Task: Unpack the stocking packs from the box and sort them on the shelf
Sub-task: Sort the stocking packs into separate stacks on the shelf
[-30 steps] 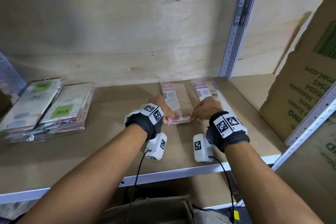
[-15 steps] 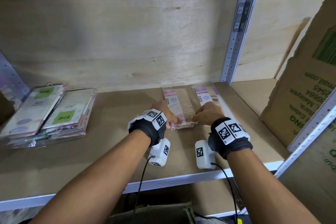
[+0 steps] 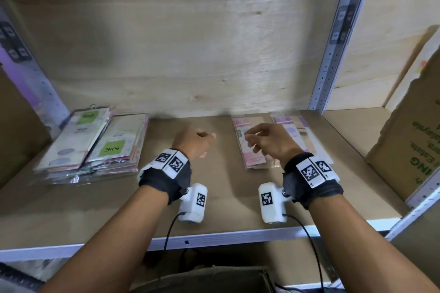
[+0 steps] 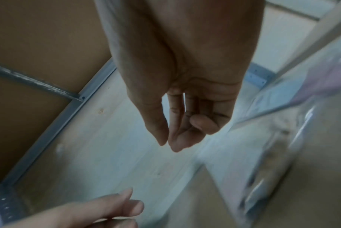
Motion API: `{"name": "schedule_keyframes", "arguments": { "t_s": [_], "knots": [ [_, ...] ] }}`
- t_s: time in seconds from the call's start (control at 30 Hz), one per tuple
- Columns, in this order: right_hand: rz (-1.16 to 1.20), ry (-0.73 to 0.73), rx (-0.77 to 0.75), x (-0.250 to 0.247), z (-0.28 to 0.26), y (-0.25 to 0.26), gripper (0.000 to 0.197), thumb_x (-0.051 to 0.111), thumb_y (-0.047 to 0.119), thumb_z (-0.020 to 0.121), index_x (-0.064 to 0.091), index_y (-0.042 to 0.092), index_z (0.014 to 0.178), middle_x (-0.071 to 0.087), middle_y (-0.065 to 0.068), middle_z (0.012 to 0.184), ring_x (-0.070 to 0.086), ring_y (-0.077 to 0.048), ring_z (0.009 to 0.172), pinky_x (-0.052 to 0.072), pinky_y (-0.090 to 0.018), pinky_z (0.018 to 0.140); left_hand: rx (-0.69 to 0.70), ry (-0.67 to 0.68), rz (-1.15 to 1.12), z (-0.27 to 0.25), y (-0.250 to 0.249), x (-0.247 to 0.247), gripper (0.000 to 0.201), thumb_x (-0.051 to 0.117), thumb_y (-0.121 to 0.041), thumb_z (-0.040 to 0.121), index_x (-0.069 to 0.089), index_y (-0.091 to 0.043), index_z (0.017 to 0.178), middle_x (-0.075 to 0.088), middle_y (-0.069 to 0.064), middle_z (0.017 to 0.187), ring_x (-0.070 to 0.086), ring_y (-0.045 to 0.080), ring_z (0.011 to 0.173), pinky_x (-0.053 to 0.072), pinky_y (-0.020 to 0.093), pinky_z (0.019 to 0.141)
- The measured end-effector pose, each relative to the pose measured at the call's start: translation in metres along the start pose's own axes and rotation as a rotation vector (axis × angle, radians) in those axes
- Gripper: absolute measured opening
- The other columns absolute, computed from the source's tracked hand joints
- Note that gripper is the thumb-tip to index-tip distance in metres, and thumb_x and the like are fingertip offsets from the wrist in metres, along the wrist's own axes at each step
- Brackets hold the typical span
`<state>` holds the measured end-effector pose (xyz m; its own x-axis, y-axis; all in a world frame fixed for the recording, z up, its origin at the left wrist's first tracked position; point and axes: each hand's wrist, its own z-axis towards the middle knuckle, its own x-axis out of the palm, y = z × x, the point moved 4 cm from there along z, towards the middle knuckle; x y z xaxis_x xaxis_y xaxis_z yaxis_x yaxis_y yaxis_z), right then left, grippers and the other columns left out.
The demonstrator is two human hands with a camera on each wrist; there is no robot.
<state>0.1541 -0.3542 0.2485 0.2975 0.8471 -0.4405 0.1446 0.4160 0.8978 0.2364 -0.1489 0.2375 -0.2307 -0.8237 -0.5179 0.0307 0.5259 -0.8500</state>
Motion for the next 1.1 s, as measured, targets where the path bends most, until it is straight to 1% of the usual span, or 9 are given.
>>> {"name": "schedule_keyframes", "arguments": {
  "t_s": [0.17,0.37,0.47,0.63,0.67,0.77,0.93,1.03,1.1],
  "knots": [
    [0.086,0.132,-0.032,0.063,-0.005,0.029,0.016,0.065,0.009,0.091,0.069,-0.001,0.103,0.064,-0.007,0.071,0.055,-0.017,0.056,0.038,-0.023,0.050,0.004,-0.199,-0.174,-0.015,0.034,-0.067,0.025,0.062,-0.018,0.097,0.062,-0.013,0.073,0.066,0.006,0.071,0.060,0.015,0.056,0.049,0.016,0.044],
    [0.081,0.307,-0.049,0.152,0.006,0.071,0.018,0.059,0.012,0.096,0.064,-0.001,0.107,0.059,-0.005,0.068,0.054,-0.014,0.053,0.037,-0.023,0.048,0.048,-0.368,-0.200,-0.022,0.059,-0.151,0.020,0.061,-0.022,0.095,0.066,-0.020,0.076,0.071,0.001,0.070,0.064,0.010,0.056,0.052,0.017,0.049],
    [0.100,0.360,-0.016,0.202,0.015,0.096,0.015,0.060,0.021,0.097,0.062,0.006,0.096,0.060,-0.004,0.067,0.056,-0.012,0.048,0.042,-0.019,0.044,0.043,-0.440,-0.235,-0.026,0.069,-0.186,0.014,0.061,-0.021,0.093,0.068,-0.019,0.081,0.072,0.000,0.070,0.062,0.005,0.052,0.049,0.013,0.047],
    [-0.004,0.421,0.086,0.270,0.031,0.120,0.045,0.072,0.048,0.085,0.058,0.005,0.088,0.060,-0.010,0.072,0.058,-0.023,0.058,0.056,-0.034,0.061,0.006,-0.487,-0.227,-0.035,0.087,-0.216,0.015,0.062,-0.026,0.095,0.071,-0.016,0.090,0.075,0.000,0.078,0.066,0.006,0.061,0.049,0.014,0.050],
    [-0.041,0.427,0.093,0.278,0.033,0.120,0.048,0.076,0.048,0.081,0.057,0.005,0.089,0.059,-0.009,0.067,0.057,-0.022,0.053,0.054,-0.032,0.056,0.009,-0.487,-0.222,-0.037,0.090,-0.218,0.016,0.062,-0.026,0.095,0.071,-0.016,0.089,0.075,0.001,0.078,0.066,0.008,0.062,0.050,0.016,0.052],
    [-0.052,0.411,0.111,0.291,0.035,0.115,0.046,0.084,0.030,0.077,0.046,0.010,0.093,0.054,-0.006,0.051,0.049,-0.016,0.030,0.042,-0.021,0.038,0.020,-0.470,-0.230,-0.042,0.097,-0.223,0.016,0.062,-0.023,0.094,0.070,-0.018,0.081,0.074,0.003,0.076,0.064,0.010,0.059,0.049,0.018,0.053],
    [0.052,0.400,0.089,0.272,0.026,0.103,0.027,0.079,0.014,0.083,0.053,0.010,0.077,0.062,-0.010,0.072,0.061,-0.026,0.059,0.054,-0.036,0.056,-0.013,-0.388,-0.338,-0.046,0.099,-0.220,0.023,0.058,-0.028,0.097,0.066,-0.006,0.096,0.069,0.010,0.080,0.058,0.019,0.058,0.047,0.024,0.050],
    [0.213,0.356,0.064,0.244,0.017,0.097,0.026,0.074,0.006,0.086,0.049,0.013,0.082,0.066,-0.011,0.079,0.059,-0.020,0.057,0.045,-0.027,0.048,0.036,-0.309,-0.178,-0.049,0.092,-0.209,0.023,0.050,-0.018,0.098,0.064,-0.010,0.115,0.069,0.009,0.099,0.064,0.023,0.076,0.057,0.034,0.070],
    [0.333,0.343,0.076,0.223,0.009,0.095,0.021,0.071,0.004,0.087,0.051,0.011,0.088,0.066,-0.013,0.081,0.058,-0.019,0.058,0.042,-0.025,0.047,0.111,-0.222,0.036,-0.053,0.087,-0.198,0.036,0.051,-0.003,0.090,0.063,-0.016,0.122,0.067,0.003,0.111,0.064,0.021,0.096,0.053,0.029,0.085]
  ]
}}
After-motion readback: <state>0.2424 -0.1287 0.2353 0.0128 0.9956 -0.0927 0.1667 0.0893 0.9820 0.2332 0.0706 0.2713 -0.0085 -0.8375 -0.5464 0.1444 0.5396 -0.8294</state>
